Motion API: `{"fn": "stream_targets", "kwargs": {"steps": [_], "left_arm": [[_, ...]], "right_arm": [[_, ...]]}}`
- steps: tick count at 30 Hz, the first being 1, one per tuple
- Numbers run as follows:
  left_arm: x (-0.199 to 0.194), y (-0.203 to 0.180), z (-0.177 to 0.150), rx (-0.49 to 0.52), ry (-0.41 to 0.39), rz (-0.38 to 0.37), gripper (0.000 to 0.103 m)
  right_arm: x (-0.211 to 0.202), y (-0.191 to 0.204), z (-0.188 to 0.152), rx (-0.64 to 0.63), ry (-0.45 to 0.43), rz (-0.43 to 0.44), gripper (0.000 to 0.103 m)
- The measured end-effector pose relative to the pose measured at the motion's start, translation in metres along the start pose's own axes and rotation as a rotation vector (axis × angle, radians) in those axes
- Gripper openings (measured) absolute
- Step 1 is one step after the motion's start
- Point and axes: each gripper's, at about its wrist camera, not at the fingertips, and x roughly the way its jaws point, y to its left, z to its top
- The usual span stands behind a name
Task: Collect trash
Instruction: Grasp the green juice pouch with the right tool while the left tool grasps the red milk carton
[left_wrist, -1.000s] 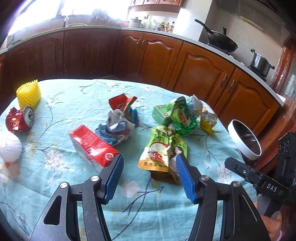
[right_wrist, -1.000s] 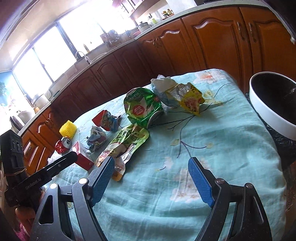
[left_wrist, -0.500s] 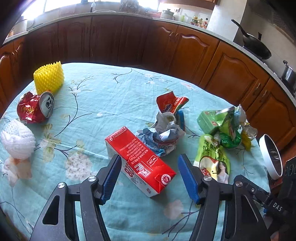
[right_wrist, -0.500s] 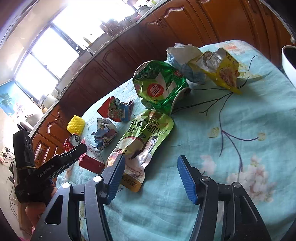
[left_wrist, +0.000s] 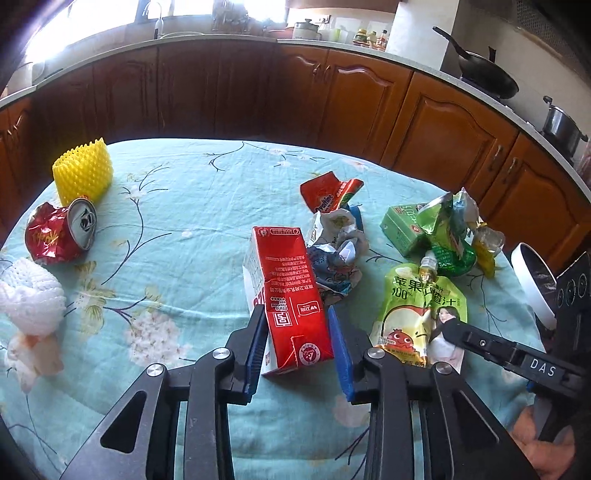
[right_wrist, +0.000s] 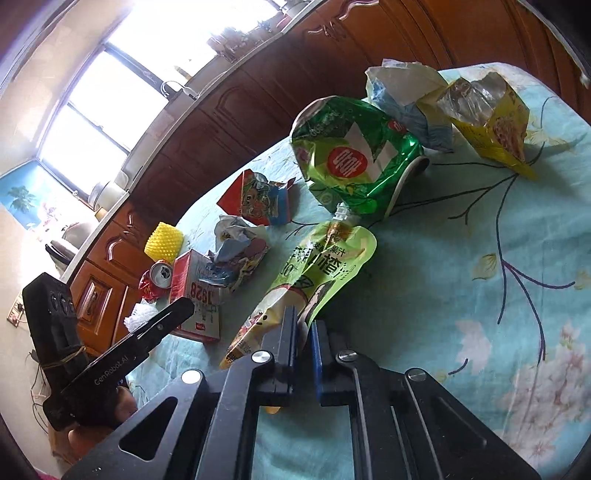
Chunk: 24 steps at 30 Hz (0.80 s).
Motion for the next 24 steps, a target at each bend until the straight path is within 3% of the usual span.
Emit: {"fn": "stream_targets", "kwargs": {"steps": [11, 24], "left_arm": [[-0.06, -0.026, -0.012, 0.084, -0.101, -0.071, 0.031], [-0.065, -0.1, -0.016, 0.231, -0.096, -0.26, 0.031]], "right_arm": [[-0.065, 0.015, -0.013, -0.112, -0.121, -0.047, 0.001], [-0.152, -0.039, -0.011, -0.034, -0.301, -0.192, 0.001]]}}
